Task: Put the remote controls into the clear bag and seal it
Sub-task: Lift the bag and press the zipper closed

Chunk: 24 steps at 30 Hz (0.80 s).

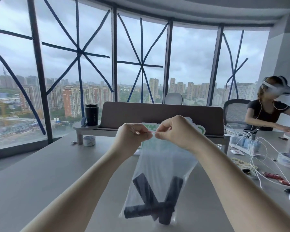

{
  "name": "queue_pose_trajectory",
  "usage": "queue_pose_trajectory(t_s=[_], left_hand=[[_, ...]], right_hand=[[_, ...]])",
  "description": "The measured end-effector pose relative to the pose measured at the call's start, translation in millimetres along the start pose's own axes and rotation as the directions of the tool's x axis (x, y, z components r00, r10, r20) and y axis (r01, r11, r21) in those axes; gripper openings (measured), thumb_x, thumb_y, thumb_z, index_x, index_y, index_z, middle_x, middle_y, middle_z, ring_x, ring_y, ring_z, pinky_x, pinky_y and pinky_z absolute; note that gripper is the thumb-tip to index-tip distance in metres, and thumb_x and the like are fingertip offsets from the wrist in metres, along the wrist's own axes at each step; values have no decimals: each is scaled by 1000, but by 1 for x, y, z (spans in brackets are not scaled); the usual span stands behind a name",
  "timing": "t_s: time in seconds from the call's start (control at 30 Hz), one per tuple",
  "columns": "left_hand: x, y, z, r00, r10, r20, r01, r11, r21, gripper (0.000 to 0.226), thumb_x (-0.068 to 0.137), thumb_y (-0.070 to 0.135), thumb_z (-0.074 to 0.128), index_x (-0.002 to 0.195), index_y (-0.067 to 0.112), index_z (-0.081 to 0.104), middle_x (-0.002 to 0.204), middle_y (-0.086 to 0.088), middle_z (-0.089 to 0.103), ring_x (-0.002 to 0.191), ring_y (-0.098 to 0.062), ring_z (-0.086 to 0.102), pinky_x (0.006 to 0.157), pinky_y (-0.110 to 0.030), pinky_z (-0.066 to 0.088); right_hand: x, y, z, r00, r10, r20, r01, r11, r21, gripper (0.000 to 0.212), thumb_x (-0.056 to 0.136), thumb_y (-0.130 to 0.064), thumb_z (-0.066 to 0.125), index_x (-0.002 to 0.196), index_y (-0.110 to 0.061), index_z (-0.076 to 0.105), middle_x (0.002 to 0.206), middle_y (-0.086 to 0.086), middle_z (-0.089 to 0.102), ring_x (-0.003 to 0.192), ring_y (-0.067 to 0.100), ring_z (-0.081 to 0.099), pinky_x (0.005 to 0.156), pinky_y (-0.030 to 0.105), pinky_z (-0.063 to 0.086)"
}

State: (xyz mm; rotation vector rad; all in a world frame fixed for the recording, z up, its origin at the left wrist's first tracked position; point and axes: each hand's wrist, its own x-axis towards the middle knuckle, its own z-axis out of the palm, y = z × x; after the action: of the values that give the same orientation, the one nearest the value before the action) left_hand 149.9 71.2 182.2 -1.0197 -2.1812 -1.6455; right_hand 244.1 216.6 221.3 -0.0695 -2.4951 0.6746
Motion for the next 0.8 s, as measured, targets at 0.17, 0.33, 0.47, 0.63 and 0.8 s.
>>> queue_pose_trajectory(t_s=[0.17,0.33,0.47,0.63,0.8], left_hand=[[5,12,-1,998,43,37,-44,998,38,6,74,13,75,68,12,74,72,-16,70,45,-8,45,49,-22,43],[6,14,1,999,34,42,-35,999,23,7,74,12,74,69,9,72,70,-16,67,47,-14,43,55,-27,41],[3,11,5,999,39,-12,-39,999,-4,9,76,8,71,66,8,69,54,10,56,42,-1,41,51,-19,39],[-1,4,6,987,8,-163,-31,990,-136,12,77,4,69,65,6,67,57,7,57,44,1,44,48,-10,36],[0,-9,-11,964,-85,-251,16,964,-265,16,78,1,67,63,9,66,41,12,52,37,-6,36,41,-18,31]], right_hand=[[-2,-7,-13,999,37,29,-38,999,11,12,81,-26,77,79,-14,79,50,-9,57,48,0,49,42,0,35],[-3,-5,-7,1000,21,-5,-21,1000,-15,13,83,-25,74,78,-14,77,55,-11,58,57,-2,50,46,5,38],[-2,-4,2,1000,14,-16,-14,1000,-20,14,85,-26,70,76,-16,74,62,-10,60,58,3,49,58,15,46],[-5,0,11,999,15,-50,-20,995,-94,18,87,-32,63,74,-20,67,60,-10,55,64,15,56,67,35,51],[-21,13,7,998,19,-57,-29,982,-185,18,92,-35,58,82,-23,66,64,-11,53,69,17,56,63,30,43]])
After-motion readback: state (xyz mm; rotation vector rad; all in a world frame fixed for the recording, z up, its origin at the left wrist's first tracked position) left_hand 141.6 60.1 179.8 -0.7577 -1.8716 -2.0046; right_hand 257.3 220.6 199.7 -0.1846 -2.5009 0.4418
